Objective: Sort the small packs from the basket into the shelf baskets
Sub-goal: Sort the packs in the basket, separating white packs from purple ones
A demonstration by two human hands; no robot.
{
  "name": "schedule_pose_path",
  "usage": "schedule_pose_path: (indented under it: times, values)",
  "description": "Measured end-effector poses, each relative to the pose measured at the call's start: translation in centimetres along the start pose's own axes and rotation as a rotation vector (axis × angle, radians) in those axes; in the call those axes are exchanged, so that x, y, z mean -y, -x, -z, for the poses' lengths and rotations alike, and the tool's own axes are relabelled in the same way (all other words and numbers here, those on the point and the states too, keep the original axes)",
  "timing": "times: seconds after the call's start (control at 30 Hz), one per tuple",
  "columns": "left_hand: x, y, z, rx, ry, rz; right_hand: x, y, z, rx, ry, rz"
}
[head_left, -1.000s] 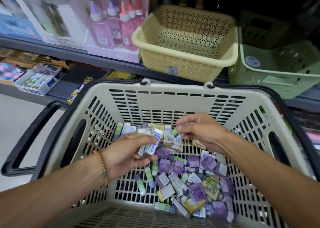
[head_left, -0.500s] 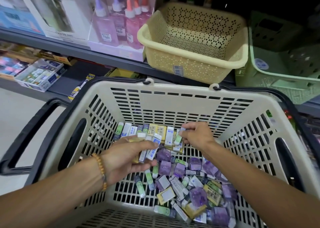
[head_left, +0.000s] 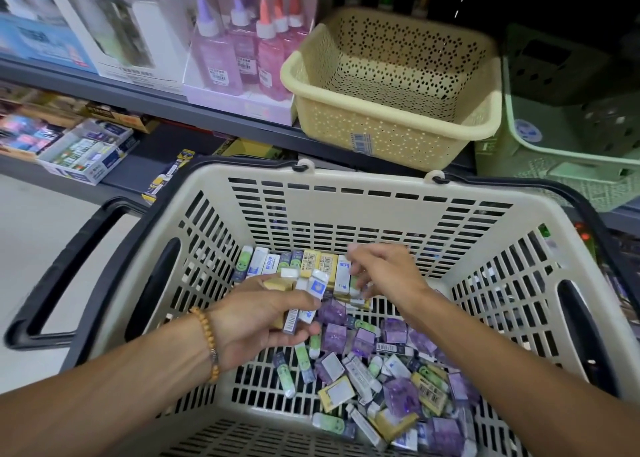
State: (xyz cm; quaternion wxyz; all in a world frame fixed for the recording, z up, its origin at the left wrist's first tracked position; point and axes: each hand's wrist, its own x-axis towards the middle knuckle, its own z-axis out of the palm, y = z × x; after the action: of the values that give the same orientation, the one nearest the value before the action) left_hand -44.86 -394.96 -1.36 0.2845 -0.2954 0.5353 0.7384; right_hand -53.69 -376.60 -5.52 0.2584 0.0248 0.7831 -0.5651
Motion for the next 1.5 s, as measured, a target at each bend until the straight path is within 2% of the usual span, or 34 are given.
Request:
schedule_pose_path:
  times: [0.07,0.13,0.23,0.37,0.5,0.63,0.73,0.8,0.9,0.97,1.07,1.13,1.23,1.4,1.5]
  values:
    - [0.0,0.1,0.0,0.015,-0.012,-0.005,0.9,0.8,-1.4,0.248,0.020,-0.017]
    - [0.0,0.3,0.1,0.016,-0.026,-0.003,1.4,1.1,-2.4,0.357,0.081,-0.022]
    - [-0.1,0.6,0.7,-0.050,0.046,0.035,1.8,0.6,-2.8,0.335,0.102,-0.015]
    - [-0.1,1.4,2.3,-0.144,0.134,0.104,2.4,-1.6,-4.4,0.190,0.048,-0.029]
    - [0.2,2.4,3.6,-0.151,0.167,0.149,3.3,-3.7,-8.3,0.240,0.114,-0.032]
    - [0.1,2.8,4.0,-0.156,0.180,0.141,3.9,-4.6,-10.5,0.312,0.068,-0.048]
    - [-0.1,2.5,4.1,-0.193,0.226,0.112,3.7,-3.9,-9.6,0.322,0.149,0.046]
    - [-0.2,2.4,4.1,-0.206,0.239,0.078,3.6,-3.0,-8.4,0.430,0.107,0.055]
    - [-0.5,2.2,4.0,-0.209,0.228,0.028,3.9,-1.8,-7.3,0.680,0.068,-0.003]
    - [-0.5,2.3,3.8,-0.185,0.197,0.022,3.8,-1.6,-7.3,0.719,0.080,-0.009]
    - [-0.4,2.1,4.1,-0.236,0.206,0.027,3.7,-2.0,-7.5,0.661,-0.007,-0.065]
    - [-0.3,2.0,4.7,-0.326,0.227,0.017,3.5,-2.9,-7.3,0.529,-0.033,-0.101]
    - [0.0,2.1,5.3,-0.373,0.178,-0.001,3.0,-4.3,-7.5,0.326,0.104,-0.099]
    - [0.4,2.2,5.4,-0.345,0.035,0.013,2.9,-4.5,-10.0,0.259,0.076,-0.113]
    - [0.3,2.2,5.4,-0.365,0.039,0.002,3.2,-4.0,-10.1,0.232,0.133,0.001]
